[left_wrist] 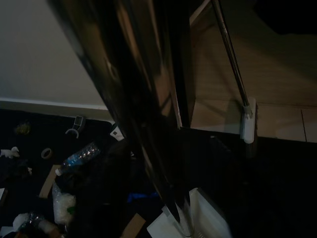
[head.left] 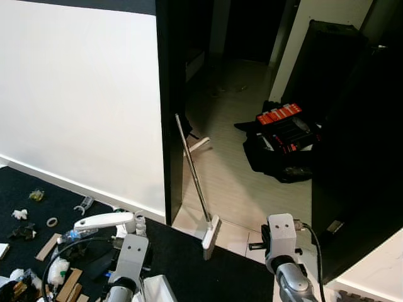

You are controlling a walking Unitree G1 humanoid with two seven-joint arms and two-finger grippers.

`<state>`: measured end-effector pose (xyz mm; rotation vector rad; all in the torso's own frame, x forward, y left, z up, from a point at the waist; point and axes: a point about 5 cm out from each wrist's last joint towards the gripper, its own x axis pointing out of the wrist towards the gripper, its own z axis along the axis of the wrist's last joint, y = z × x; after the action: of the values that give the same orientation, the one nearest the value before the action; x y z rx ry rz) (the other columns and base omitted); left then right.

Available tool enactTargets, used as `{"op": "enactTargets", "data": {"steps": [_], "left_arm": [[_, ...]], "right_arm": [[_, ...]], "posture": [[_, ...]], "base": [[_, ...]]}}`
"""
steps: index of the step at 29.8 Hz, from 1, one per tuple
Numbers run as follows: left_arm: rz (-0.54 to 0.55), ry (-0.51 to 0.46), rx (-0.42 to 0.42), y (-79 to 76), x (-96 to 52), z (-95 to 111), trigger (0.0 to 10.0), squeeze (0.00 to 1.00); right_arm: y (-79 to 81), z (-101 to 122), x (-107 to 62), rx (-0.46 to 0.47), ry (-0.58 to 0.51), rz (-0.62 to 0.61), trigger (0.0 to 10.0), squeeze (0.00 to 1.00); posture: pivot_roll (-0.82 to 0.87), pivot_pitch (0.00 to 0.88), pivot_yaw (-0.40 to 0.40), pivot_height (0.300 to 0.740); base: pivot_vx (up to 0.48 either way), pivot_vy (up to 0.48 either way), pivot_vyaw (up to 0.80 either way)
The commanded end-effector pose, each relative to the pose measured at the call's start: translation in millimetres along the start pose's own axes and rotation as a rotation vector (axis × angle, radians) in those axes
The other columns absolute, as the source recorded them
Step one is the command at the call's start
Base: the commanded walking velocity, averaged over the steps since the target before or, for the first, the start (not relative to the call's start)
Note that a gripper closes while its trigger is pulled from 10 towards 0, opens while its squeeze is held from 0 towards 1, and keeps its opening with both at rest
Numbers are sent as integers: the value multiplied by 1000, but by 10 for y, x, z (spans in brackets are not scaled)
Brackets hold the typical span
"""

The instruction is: Sweep floor

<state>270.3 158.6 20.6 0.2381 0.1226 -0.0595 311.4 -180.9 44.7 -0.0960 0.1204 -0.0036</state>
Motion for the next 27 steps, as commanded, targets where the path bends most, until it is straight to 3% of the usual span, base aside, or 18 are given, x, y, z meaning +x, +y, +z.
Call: {"op": "enactTargets", "data": {"steps": [1, 3, 16, 17, 18, 27], "left_arm": [[-7, 29, -2, -51, -35, -76, 1137, 0], [-6, 29, -1, -52, -29, -76, 0, 0], [40, 23, 12, 6, -11, -65, 0, 0], [48, 21, 16, 14, -9, -62, 3059, 0], [63, 16, 23, 32, -2, -51, 10000, 0], [139, -85, 12, 213, 84, 193, 10000, 0]], "right_arm": [[-36, -65, -34, 7, 23, -10, 10000, 0], [-35, -61, -31, 7, 22, -10, 10000, 0], [-36, -57, -27, 5, 21, -9, 10000, 0], [-35, -57, -27, 5, 21, -9, 10000, 0], [-34, -57, -26, 5, 21, -8, 10000, 0], [-37, -37, -11, 8, 15, -12, 10000, 0]], "posture": [[-44, 159, -24, 740], [-44, 158, -24, 740], [-43, 154, -24, 740], [-41, 150, -23, 740], [-40, 149, -22, 740], [-34, 147, -19, 740]], "base": [[0, 0, 0], [0, 0, 0], [0, 0, 0], [0, 0, 0], [0, 0, 0], [0, 0, 0]]}}
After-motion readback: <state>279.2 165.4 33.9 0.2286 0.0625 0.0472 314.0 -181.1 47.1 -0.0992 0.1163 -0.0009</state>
